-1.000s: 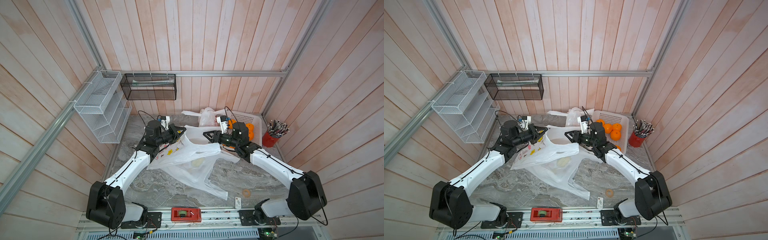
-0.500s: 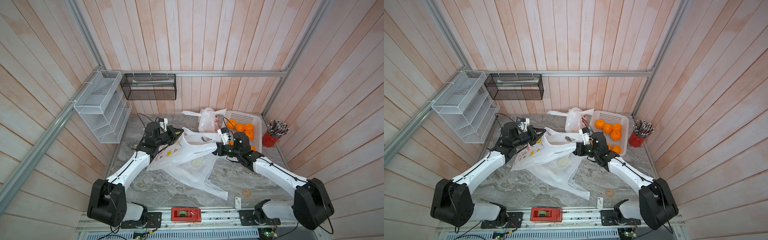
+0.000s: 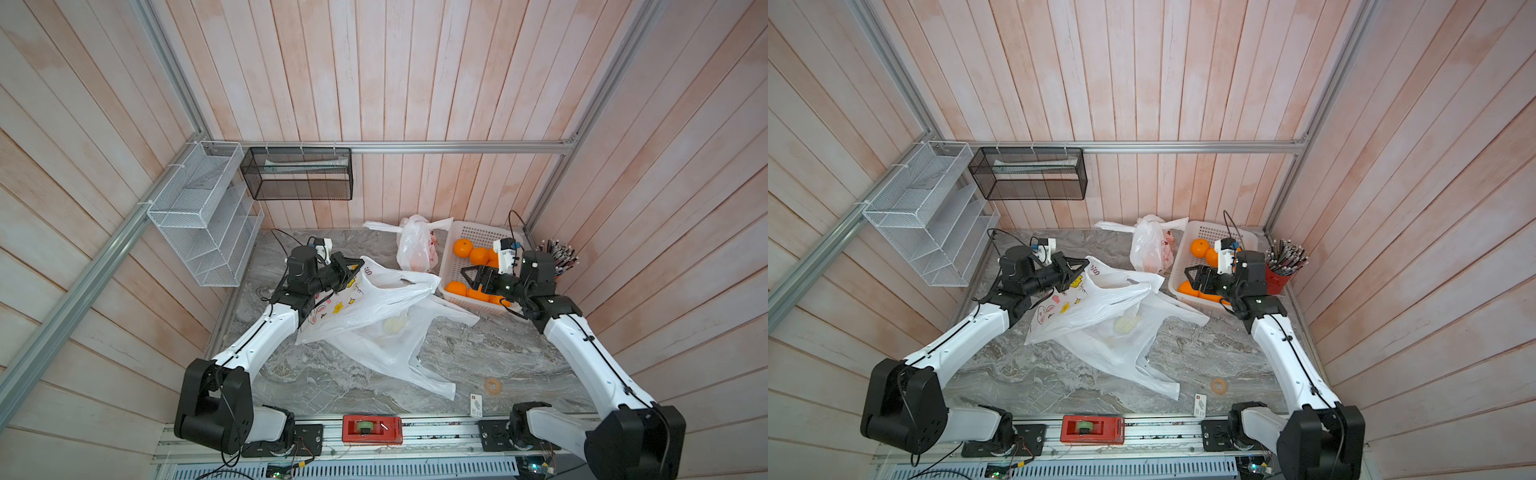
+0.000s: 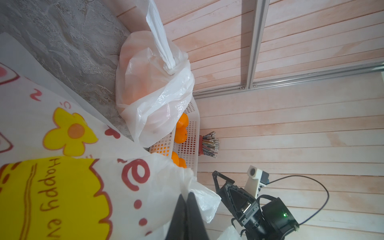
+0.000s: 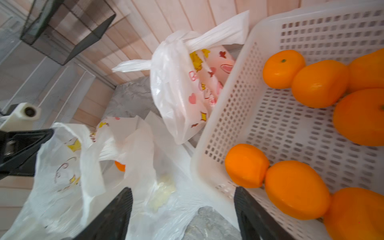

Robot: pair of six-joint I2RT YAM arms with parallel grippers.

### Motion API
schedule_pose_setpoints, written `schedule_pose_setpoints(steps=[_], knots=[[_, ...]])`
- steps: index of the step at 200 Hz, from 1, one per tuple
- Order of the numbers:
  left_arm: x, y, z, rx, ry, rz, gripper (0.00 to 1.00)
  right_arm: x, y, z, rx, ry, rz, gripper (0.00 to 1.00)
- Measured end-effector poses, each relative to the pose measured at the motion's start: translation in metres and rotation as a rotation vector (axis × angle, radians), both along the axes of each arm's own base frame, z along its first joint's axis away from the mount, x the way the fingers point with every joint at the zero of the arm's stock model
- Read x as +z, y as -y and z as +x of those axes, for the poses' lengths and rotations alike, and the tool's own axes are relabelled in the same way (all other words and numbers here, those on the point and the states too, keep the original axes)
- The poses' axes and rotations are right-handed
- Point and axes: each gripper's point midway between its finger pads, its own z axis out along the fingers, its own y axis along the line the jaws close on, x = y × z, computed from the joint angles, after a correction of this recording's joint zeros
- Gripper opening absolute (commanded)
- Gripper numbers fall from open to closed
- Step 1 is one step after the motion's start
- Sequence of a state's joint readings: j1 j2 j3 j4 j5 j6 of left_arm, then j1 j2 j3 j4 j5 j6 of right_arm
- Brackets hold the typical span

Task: Place the oranges into plastic bags & tie knots
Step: Pick up the orange from the basket.

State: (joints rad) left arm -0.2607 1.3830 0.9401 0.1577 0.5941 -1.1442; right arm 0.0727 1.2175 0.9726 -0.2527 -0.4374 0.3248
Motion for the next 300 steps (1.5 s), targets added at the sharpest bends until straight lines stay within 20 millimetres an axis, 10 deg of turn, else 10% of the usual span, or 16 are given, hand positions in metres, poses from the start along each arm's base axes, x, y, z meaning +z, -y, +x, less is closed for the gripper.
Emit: schedule_pose_setpoints(steps=[60, 141, 228, 300], knots=[[0.002, 0.000, -0.001, -0.004, 0.015, 0.009, 0.00, -0.085, 0.065, 0.087, -0.153, -0.224, -0.279, 0.92], [-0.001, -0.001, -0.002, -0.009, 0.017, 0.026, 0.00, -0.136, 0.091, 0.202, -0.047, -0.201, -0.670, 0.98], [-0.005, -0.001, -0.004, -0.012, 0.007, 0.038, 0.00, -0.170, 0.077, 0.221, 0.167, -0.222, -0.870, 0.96], [-0.007, -0.001, -0.004, -0.013, 0.000, 0.044, 0.00, -0.175, 0.082, 0.208, 0.169, -0.284, -0.893, 0.56]])
